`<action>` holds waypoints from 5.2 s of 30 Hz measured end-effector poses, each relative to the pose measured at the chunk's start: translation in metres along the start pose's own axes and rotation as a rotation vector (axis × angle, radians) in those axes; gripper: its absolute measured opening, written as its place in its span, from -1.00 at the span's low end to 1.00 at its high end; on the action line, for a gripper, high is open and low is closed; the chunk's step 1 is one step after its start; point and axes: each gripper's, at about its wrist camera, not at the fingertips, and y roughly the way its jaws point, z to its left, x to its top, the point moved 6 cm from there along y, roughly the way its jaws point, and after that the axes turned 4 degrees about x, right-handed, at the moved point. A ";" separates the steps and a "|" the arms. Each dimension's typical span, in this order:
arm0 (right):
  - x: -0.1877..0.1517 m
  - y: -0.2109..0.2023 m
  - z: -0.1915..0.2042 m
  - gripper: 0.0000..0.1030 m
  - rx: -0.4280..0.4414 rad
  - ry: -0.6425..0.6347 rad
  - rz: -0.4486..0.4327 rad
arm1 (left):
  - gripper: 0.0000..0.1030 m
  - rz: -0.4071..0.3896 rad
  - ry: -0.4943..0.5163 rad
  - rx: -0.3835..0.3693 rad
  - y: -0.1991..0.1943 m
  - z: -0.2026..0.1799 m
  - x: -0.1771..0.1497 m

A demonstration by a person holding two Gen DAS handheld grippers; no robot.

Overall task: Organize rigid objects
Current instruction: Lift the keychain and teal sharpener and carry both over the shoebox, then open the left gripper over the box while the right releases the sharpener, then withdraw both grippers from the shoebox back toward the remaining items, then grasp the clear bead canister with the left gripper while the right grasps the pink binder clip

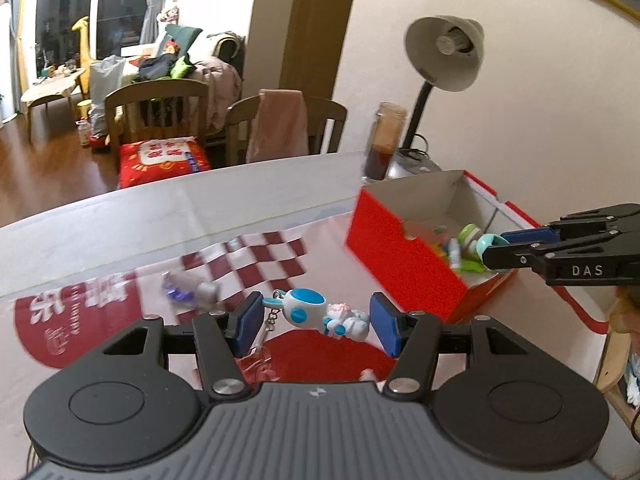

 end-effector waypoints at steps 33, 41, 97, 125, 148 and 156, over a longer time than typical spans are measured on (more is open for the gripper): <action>-0.001 0.063 -0.216 -0.41 -0.102 0.104 0.063 | 0.13 0.141 0.180 -0.003 0.194 -0.190 0.084; -0.005 0.102 -0.228 -0.41 -0.098 0.069 0.127 | 0.13 0.213 0.207 0.050 0.245 -0.193 0.080; -0.004 0.029 -0.135 0.30 -0.004 -0.010 0.055 | 0.39 0.083 0.117 0.045 0.130 -0.143 0.067; -0.001 0.029 0.060 0.97 0.086 -0.074 0.007 | 0.59 -0.039 -0.022 0.190 0.006 0.045 0.016; -0.038 0.125 0.169 0.98 0.166 -0.115 0.110 | 0.66 0.011 -0.018 0.194 0.080 0.137 -0.025; -0.045 0.157 0.182 0.90 0.159 -0.142 0.128 | 0.66 0.035 0.019 0.164 0.120 0.133 -0.022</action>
